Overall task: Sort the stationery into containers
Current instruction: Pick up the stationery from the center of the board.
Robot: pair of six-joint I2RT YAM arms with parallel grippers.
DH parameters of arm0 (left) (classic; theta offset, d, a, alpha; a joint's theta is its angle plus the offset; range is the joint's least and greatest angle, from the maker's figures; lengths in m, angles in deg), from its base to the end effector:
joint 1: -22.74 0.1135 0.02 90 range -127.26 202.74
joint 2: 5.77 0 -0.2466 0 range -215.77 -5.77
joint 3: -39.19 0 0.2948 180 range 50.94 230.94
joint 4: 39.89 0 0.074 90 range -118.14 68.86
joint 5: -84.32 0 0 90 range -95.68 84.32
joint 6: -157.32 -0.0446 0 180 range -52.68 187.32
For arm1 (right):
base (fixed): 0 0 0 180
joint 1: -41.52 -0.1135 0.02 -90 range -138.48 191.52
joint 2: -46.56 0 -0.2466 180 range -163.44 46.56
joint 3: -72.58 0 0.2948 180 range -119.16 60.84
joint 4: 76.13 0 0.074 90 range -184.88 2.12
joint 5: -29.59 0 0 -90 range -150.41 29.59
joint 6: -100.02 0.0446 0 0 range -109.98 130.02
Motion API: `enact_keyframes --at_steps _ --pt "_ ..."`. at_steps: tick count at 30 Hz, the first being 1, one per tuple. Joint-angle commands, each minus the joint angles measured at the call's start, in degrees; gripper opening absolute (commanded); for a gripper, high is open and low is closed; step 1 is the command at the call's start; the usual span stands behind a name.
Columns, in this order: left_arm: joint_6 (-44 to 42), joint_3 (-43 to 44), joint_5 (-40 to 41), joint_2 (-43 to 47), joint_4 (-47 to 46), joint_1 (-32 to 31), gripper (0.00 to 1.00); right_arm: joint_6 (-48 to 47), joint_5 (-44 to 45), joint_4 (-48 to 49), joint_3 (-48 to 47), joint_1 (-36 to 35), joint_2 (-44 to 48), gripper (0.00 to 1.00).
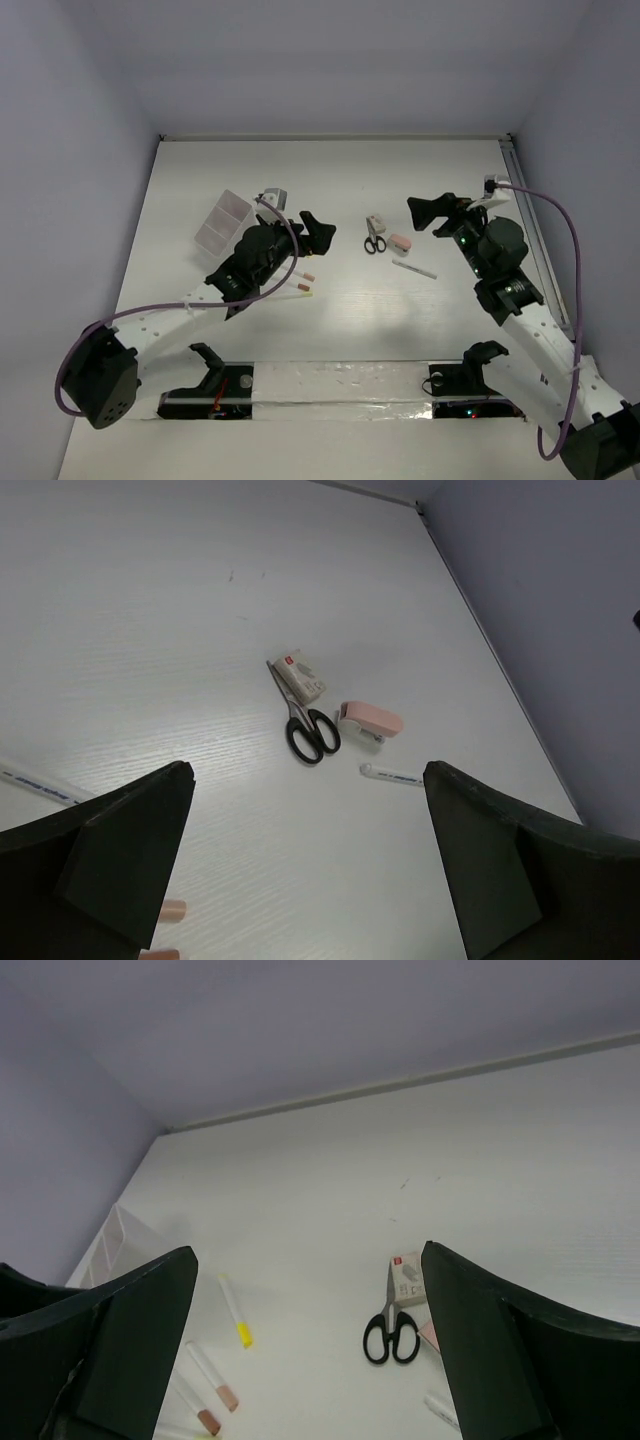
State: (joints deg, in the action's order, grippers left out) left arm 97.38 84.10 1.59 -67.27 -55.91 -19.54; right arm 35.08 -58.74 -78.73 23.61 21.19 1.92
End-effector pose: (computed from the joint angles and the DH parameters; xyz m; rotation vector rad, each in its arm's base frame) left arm 0.2280 -0.1997 0.2449 0.0724 1.6502 -0.8788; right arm 0.2415 0.0881 0.3126 0.0885 1.5695 0.6039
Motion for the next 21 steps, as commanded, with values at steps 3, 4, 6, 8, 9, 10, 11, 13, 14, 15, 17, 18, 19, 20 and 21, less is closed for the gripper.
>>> enact_keyframes --at_steps 3,4,6,8,9,10,11,13,14,15,17,18,19,20,21 --pt "-0.8 3.7 -4.3 -4.1 -5.5 -1.2 0.99 0.4 9.7 -0.3 1.1 -0.2 4.6 1.00" --pt "-1.0 5.0 -4.5 -6.3 -6.0 -2.0 0.99 0.3 10.0 -0.4 1.1 -0.2 5.2 1.00" --pt "-3.1 7.3 -4.3 -9.3 -4.8 -3.8 0.98 0.3 10.1 -0.7 1.1 -0.2 5.6 1.00" --pt "-5.5 11.4 -5.9 -14.8 -3.3 -4.3 0.94 0.4 9.9 -0.7 1.1 -0.2 5.8 1.00" --pt "-9.0 14.5 -8.6 -18.4 -1.9 -5.2 0.88 0.3 9.7 -0.8 1.0 -0.2 5.8 1.00" --pt "-11.2 16.3 -10.0 -20.4 -0.8 -6.0 0.86 0.4 9.6 -1.0 1.0 -0.2 5.8 1.00" --pt "-13.8 18.0 -10.8 -22.1 0.4 -6.1 0.85 0.5 9.5 -1.0 0.9 -0.2 6.0 1.00" --pt "-22.9 22.4 -13.8 -27.0 3.1 -7.6 0.83 0.4 9.3 -1.1 0.9 -0.2 6.2 1.00" --pt "-25.6 23.4 -13.6 -28.4 3.2 -7.6 0.83 0.4 9.3 -1.1 1.0 -0.2 6.3 1.00" --pt "-27.8 24.2 -14.2 -29.8 3.0 -7.6 0.82 0.5 9.3 -1.1 1.0 -0.2 6.6 1.00" --pt "-34.0 27.4 -16.7 -34.3 3.8 -7.6 0.82 0.3 9.4 -1.2 1.0 -0.2 6.8 1.00" --pt "-35.3 28.9 -18.0 -35.9 4.5 -7.6 0.82 0.1 9.8 -1.3 0.9 -0.2 7.1 1.00" --pt "-36.6 32.4 -18.3 -39.3 6.8 -7.6 0.82 0.0 10.6 -1.9 0.8 -0.2 7.3 1.00" --pt "-39.0 34.4 -19.1 -40.9 8.5 -7.6 0.82 -0.3 10.9 -2.2 0.6 -0.2 7.5 1.00" --pt "-40.2 36.6 -20.9 -42.6 10.2 -7.6 0.82 -0.4 11.1 -2.4 0.5 -0.2 7.8 1.00"
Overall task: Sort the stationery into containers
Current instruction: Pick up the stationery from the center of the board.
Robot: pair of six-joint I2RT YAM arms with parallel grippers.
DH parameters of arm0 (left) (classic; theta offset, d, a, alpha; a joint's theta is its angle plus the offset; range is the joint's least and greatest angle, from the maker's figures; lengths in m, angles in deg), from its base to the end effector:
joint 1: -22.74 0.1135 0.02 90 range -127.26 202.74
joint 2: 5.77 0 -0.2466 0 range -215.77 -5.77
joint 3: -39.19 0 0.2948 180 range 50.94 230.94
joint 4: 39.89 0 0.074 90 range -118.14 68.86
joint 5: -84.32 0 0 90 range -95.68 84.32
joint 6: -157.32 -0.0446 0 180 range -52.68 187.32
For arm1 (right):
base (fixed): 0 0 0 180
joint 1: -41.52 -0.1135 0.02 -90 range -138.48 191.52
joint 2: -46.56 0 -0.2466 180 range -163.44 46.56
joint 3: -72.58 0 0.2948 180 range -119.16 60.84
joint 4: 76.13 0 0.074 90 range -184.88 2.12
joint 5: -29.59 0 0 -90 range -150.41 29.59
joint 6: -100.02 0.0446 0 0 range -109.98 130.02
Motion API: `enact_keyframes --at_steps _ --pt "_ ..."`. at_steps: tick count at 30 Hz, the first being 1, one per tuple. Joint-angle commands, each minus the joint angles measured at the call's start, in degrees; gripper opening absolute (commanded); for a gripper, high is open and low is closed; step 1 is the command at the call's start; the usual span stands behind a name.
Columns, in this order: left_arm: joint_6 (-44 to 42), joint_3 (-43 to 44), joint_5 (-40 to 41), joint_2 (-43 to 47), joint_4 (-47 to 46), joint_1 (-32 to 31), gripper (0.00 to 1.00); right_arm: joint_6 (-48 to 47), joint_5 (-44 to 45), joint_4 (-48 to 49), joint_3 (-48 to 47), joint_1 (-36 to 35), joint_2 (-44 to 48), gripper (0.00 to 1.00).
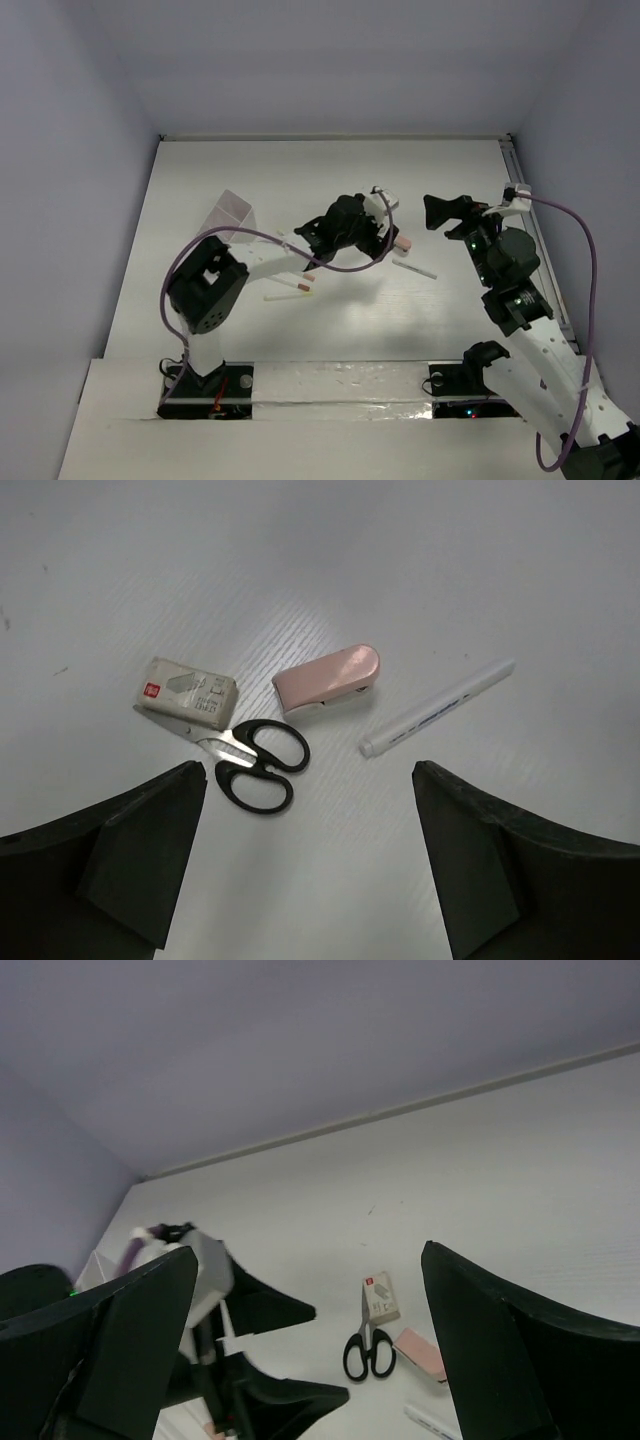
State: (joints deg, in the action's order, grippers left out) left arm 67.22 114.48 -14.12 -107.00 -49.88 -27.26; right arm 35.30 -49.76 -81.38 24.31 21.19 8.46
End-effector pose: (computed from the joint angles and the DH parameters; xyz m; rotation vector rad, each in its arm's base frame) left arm 0.2821 -0.3464 0.1940 0.9046 1.6846 -0.7351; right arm 0.2218 0.0734 0.3278 0.2169 1.4912 0.5044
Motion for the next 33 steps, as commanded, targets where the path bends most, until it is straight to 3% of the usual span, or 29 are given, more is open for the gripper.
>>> enact_keyframes --at_steps 1,19,30,33 --pt "-11.0 10.1 -5.9 -5.9 6.9 0.1 0.82 -0.7 2.1 0.3 -0.1 -0.2 1.8 1.00" --pt "-23.3 35.4 -11.7 -25.7 24.9 -0.5 0.83 -0.8 0.6 0.3 -0.5 -0.2 0.9 1.00" --pt "-24.3 41.9 -12.6 -31.0 27.5 -1.0 0.83 -0.9 0.1 0.7 -0.3 -0.2 0.7 1.00" --pt "-24.3 43.4 -12.2 -32.3 28.0 -1.5 0.75 -0.9 -0.2 0.6 -0.5 -0.2 -0.1 1.00"
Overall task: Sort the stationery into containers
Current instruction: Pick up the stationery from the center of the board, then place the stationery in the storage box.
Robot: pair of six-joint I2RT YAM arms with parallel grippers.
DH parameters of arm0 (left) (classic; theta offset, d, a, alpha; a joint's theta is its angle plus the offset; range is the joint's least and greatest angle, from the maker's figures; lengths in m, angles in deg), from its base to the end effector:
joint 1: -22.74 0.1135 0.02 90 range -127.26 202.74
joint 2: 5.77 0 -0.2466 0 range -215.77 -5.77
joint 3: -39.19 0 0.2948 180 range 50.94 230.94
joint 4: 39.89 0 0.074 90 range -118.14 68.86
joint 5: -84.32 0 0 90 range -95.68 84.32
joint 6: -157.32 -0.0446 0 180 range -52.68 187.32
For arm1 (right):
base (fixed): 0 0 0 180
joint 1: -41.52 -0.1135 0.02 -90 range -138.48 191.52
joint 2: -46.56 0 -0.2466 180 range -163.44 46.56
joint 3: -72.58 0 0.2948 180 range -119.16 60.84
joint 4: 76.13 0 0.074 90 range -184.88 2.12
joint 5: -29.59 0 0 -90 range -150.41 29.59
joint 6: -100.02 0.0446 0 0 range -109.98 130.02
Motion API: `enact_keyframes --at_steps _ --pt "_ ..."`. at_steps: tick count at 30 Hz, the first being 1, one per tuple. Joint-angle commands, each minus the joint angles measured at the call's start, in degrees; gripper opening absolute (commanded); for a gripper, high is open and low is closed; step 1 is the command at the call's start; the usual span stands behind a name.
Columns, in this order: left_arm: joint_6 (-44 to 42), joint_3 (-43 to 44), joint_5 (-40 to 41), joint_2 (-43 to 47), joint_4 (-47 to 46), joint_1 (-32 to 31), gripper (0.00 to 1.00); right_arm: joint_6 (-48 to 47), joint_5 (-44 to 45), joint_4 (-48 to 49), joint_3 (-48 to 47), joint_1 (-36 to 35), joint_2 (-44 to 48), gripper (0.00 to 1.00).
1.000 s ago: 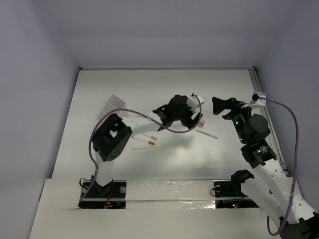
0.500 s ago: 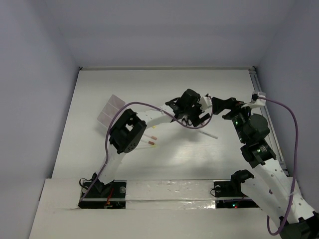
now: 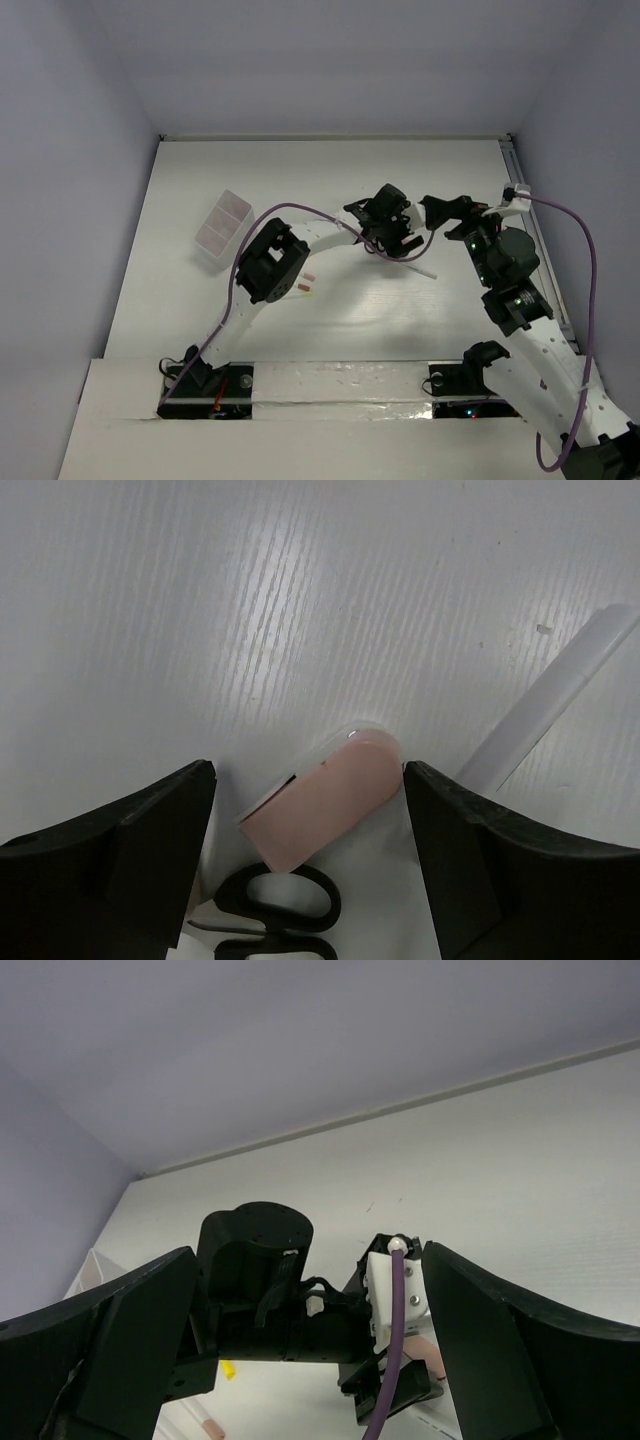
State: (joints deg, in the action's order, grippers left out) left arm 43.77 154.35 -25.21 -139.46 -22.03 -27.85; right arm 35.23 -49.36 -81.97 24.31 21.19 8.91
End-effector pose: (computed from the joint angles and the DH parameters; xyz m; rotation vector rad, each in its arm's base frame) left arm 0.3461 -0.4447 0.1293 1.4980 1.6614 -0.6362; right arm 0.2204 0.0725 0.3283 0.2215 1.4926 0.4976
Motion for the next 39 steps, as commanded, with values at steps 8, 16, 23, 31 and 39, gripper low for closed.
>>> enact_keyframes --at_steps 8,16,23,31,39 --pt "-1.3 4.2 0.5 -0.4 0.3 -0.9 0.38 -0.8 -0.3 1.4 -0.2 -0.2 -0.3 0.99" --pt "-1.3 4.2 2.6 0.4 -0.7 -0.9 0.00 -0.9 -0.1 1.3 -0.2 -0.2 0.0 0.98" --pt "3.5 -0.3 1.9 10.2 -11.5 -0.9 0.00 -0.8 -0.2 1.1 -0.3 -0.2 -0.2 0.98" --pt "12.8 -7.6 7.3 24.1 -17.4 4.2 0.00 -1.3 -0.1 1.2 0.5 -0.2 3.1 0.98" --pt "36.6 -32.6 32.8 45.9 -26.0 15.5 0.00 -1.0 -5.4 0.9 -1.3 -0.2 -3.1 1.00"
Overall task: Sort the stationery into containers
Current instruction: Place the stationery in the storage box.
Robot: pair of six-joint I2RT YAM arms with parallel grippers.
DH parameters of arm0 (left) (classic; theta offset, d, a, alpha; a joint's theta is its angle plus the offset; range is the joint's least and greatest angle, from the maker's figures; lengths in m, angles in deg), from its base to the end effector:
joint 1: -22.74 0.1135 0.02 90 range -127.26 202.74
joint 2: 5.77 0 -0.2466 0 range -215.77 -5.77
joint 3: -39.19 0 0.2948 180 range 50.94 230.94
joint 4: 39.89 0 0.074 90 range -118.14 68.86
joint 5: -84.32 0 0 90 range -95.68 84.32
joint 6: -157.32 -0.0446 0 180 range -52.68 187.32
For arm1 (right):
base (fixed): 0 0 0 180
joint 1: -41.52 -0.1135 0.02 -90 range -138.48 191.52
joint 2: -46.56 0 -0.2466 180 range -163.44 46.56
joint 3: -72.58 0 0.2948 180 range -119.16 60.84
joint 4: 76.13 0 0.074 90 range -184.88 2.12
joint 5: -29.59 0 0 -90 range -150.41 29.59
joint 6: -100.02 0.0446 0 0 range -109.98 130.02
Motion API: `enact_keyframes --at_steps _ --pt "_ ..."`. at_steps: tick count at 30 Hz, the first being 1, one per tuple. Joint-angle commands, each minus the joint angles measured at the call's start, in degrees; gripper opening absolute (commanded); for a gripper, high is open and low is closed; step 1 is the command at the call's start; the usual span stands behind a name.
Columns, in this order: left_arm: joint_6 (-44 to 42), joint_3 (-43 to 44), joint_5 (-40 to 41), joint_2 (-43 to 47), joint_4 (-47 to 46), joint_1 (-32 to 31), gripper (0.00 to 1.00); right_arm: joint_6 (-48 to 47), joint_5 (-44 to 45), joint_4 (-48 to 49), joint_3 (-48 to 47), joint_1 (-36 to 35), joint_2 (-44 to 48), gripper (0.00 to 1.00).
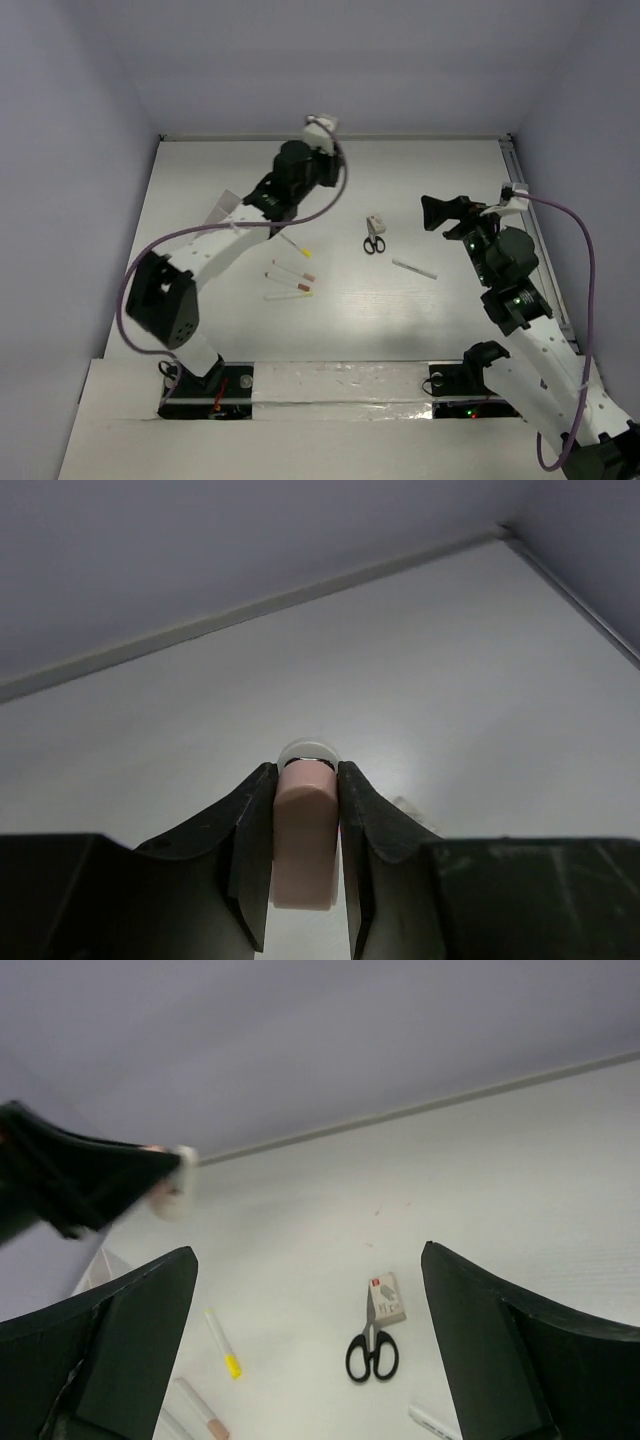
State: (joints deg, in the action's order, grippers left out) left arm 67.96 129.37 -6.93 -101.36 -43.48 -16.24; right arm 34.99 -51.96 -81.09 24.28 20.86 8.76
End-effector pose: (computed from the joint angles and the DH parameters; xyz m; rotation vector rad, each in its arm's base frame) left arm 0.3539 -0.2876 0.3274 0.5516 1.5343 -0.5520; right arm 0.2199 0.0759 0.3298 0.1776 1.4875 0.5362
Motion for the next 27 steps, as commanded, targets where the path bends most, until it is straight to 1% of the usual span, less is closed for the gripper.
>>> enact_keyframes --at_steps 1,2,3,4,5,6,8,11,16,20,27 --pt "14.5 -10.2 16.8 10.1 -4.4 5.3 0.00 -0.7 -3.6 -0.6 -1.8 0.1 -3.8 1.00" --pt "18.2 -15.1 18.6 14.5 -3.9 8.2 0.00 -0.6 -5.9 -1.2 -2.4 0.1 -4.7 1.00" --pt "20.1 -17.4 20.9 16.6 -3.4 10.0 0.00 -0.7 -7.0 -1.9 -3.9 0.1 -6.5 1.00" --pt "21.8 -19.4 21.3 18.3 -2.8 11.7 0.00 -0.6 -8.0 -3.1 -4.7 0.1 -7.4 1.00" --pt "23.5 -23.0 21.6 21.9 -1.5 13.6 0.00 -0.5 -11.5 -3.6 -5.4 0.1 -8.2 1.00" --pt "26.2 -24.8 22.8 23.7 -0.9 16.9 0.00 -0.1 -12.5 -4.1 -6.3 0.1 -9.6 1.00" --pt "28.4 -29.3 24.0 27.6 0.6 19.9 0.00 0.3 -14.9 -4.1 -6.4 0.1 -10.5 1.00" --pt "30.8 -33.0 25.2 30.5 2.1 24.6 0.00 0.6 -16.6 -3.6 -6.5 0.1 -11.6 1.00" --pt "35.5 -34.2 27.5 29.2 2.9 28.8 0.00 0.7 -20.8 -4.8 -7.7 0.1 -13.8 1.00" --pt "37.7 -33.4 27.7 26.3 1.9 29.6 0.00 1.2 -26.9 -5.4 -9.3 0.1 -15.5 1.00" --pt "40.6 -32.3 24.7 23.4 -0.2 29.6 0.00 1.4 -27.7 -4.9 -9.0 0.1 -16.6 1.00"
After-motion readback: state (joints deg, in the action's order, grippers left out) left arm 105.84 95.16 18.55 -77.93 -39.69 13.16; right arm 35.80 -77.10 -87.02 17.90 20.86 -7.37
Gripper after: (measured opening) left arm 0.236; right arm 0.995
